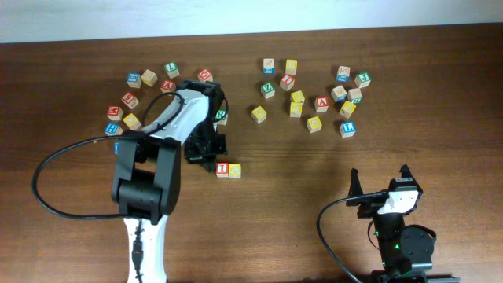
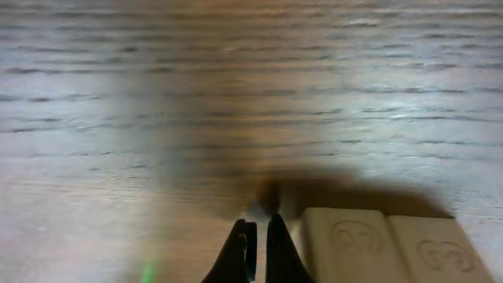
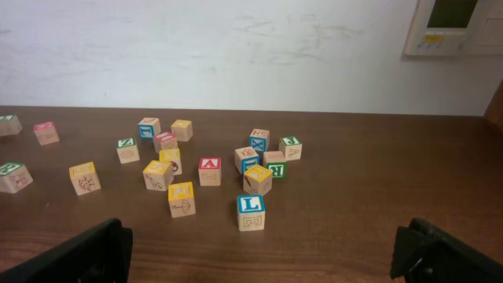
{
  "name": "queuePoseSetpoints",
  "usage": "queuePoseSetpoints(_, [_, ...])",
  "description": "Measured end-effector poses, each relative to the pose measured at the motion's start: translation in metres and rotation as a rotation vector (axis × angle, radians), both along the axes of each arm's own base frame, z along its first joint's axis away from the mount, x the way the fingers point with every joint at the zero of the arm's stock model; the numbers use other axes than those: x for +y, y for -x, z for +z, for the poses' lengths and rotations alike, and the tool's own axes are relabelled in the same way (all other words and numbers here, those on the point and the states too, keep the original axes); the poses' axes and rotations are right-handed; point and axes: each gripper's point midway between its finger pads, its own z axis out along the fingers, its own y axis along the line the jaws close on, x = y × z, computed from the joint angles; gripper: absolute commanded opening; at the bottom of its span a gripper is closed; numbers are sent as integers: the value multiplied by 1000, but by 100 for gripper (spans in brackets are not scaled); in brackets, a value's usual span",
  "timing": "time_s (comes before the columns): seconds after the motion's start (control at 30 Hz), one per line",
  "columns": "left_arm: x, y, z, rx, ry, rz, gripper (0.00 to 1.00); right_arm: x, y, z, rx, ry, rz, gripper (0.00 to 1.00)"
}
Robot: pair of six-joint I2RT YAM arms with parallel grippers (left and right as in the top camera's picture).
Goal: Spell out ICRA
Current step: 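Raise the left gripper and move it over the blocks at upper left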
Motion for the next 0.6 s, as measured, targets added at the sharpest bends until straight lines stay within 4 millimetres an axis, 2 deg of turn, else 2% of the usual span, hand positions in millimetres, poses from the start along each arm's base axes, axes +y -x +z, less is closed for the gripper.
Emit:
queuePoseSetpoints(0.13, [27,0,9,35,-38,53,0,0,0,0,0,0,0,98])
queuePoseSetpoints(0.23, [48,-20,36,6,-47,108,0,0,0,0,0,0,0,98])
queuePoseSetpoints(0.27, [52,-26,52,0,-48,119,0,0,0,0,0,0,0,98])
queuePoseSetpoints(0.43, [50,-65,121,-180,-8,122,0,0,0,0,0,0,0,98])
queuePoseSetpoints(0.5, [50,-69,135,-224,4,111,0,0,0,0,0,0,0,98])
queuePoseSetpoints(0.6, [50,-65,169,-312,26,92,0,0,0,0,0,0,0,98])
